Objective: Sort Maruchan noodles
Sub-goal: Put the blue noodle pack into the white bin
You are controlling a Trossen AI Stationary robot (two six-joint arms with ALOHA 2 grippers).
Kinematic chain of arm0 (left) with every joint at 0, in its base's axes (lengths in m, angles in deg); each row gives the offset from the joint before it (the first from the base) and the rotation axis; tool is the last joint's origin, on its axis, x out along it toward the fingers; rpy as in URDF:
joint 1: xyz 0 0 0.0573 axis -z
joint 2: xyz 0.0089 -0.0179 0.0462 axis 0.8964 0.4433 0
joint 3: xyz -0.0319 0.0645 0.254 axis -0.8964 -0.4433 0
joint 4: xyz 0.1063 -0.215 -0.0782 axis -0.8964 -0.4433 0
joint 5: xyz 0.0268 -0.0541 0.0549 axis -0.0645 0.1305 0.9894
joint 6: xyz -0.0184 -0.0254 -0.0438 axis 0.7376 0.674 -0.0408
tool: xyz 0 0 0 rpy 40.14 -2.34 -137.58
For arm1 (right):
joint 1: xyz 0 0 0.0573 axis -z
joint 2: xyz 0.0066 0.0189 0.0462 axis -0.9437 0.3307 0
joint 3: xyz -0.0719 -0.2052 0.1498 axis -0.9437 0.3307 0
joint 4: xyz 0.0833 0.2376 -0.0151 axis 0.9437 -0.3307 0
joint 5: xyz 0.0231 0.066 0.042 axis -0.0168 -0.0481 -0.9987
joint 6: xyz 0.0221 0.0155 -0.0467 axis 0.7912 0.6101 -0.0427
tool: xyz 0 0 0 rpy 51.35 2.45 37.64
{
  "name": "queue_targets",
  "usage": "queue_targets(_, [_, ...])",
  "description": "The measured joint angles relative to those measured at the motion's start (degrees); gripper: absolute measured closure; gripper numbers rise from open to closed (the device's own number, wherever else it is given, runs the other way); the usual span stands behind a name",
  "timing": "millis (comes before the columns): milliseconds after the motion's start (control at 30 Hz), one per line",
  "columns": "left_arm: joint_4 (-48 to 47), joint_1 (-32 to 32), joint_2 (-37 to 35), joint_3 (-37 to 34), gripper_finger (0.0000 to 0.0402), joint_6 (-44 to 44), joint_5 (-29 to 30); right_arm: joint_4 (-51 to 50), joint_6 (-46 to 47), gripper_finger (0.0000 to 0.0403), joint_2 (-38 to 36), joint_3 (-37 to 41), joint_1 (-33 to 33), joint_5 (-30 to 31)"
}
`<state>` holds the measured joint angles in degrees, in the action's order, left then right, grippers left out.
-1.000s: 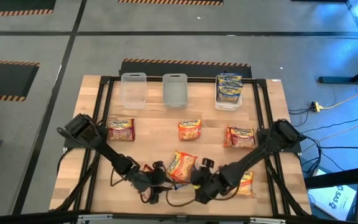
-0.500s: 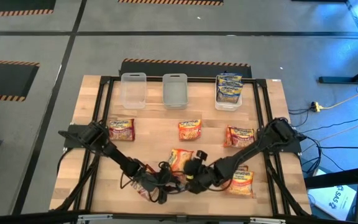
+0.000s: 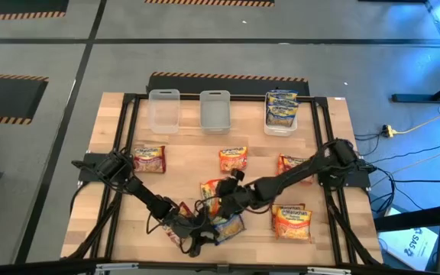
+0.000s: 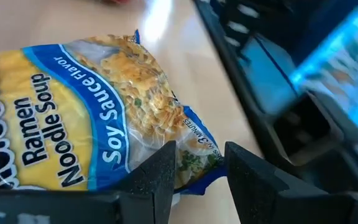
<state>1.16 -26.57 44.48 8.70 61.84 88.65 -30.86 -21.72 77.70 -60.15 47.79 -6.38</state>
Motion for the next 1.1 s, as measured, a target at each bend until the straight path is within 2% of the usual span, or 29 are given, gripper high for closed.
queue_targets(100, [-7.1, 0.7, -3.4, 0.1, 0.0269, -2.0, -1.8, -5.5, 1.6, 0.0221, -4.4, -0.3, -2.7, -0.4])
queue_targets(233, [-19.2, 1.4, -9.5, 0.0, 0.0269, -3.0, -1.2, -15.2, 9.0, 0.0221, -7.8, -0.2, -6.6, 1.4])
queue_targets(367, [-24.8, 2.4, -15.3, 0.0, 0.0269, -3.3, 1.9, -18.0, 17.6, 0.0221, -8.9, -0.2, -8.9, -3.4])
queue_targets(433, [-26.1, 2.9, -16.5, 0.0, 0.0270, -3.3, 3.8, -14.7, 21.2, 0.0221, -8.9, 0.3, -9.4, -6.4])
queue_targets(600, [-26.0, 3.3, -16.1, 0.0, 0.0270, -4.0, 6.9, -0.9, 30.8, 0.0221, -8.9, 5.8, -11.0, -8.7])
queue_targets(900, [-26.9, 3.3, -15.7, 0.0, 0.0270, -4.8, 7.9, 27.8, 52.5, 0.0221, -8.9, 24.5, -12.1, -13.7])
queue_targets(1100, [-28.7, 3.3, -15.7, 0.0, 0.0270, -4.8, 10.4, 32.0, 53.7, 0.0219, -8.9, 25.8, -11.6, -16.8])
